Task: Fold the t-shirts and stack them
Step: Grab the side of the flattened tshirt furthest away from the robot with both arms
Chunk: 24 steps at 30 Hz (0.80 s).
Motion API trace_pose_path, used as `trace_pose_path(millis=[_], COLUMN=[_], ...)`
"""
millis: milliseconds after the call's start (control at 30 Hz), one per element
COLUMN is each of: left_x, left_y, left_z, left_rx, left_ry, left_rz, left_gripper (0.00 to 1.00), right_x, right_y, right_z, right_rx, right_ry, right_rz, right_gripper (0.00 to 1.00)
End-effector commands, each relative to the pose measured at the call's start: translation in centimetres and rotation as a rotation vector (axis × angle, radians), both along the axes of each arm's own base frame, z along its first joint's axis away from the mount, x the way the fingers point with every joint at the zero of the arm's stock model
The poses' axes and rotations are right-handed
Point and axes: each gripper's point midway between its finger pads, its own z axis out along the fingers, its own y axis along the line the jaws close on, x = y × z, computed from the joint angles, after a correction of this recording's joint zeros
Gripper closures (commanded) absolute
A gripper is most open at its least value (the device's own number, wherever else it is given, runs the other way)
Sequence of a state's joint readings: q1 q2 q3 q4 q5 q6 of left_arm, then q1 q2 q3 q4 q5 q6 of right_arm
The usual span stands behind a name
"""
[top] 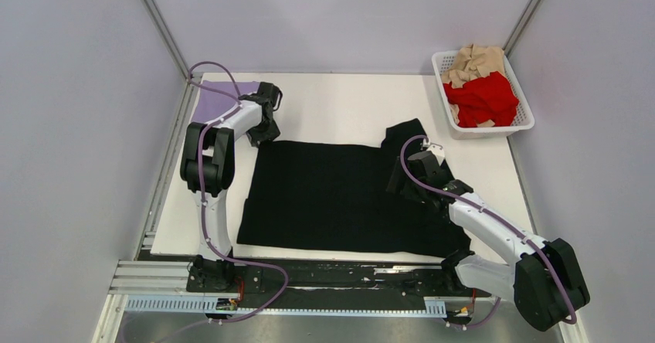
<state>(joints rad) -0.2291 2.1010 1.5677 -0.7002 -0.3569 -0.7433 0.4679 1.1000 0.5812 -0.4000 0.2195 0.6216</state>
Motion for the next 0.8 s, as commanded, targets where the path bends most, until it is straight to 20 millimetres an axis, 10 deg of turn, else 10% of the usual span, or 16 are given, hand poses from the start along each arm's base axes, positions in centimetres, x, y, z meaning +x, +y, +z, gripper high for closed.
trace_pose_path(millis=[0, 333, 567, 767], left_x=[-3.0, -2.3, -2.7, -2.9], left_y=[1.1, -0.9, -0.2, -0.2], left_z=[-0.6, -0.2, 1.7, 2.1], left_rx=[0.069, -0.010, 0.039, 0.031], left_ry=[0.102, 0.076, 0.031, -0.005], left_rz=[0.004, -0.042, -0.062, -0.082], left_gripper=[0.40, 0.98, 1.00, 1.00], right_x=[1.3, 1.5, 4.1, 10.9], right_y=[0.0, -0.6, -2.2, -3.7], right_z=[1.2, 1.6, 3.2, 5.9], right_rx=[0.002, -0.012, -0.015, -0.028], right_ry=[-0.055, -0.057, -0.087, -0.097], right_rz=[-0.009, -0.049, -0.171, -0.223], right_gripper=[0.00, 0.00, 0.00, 0.00])
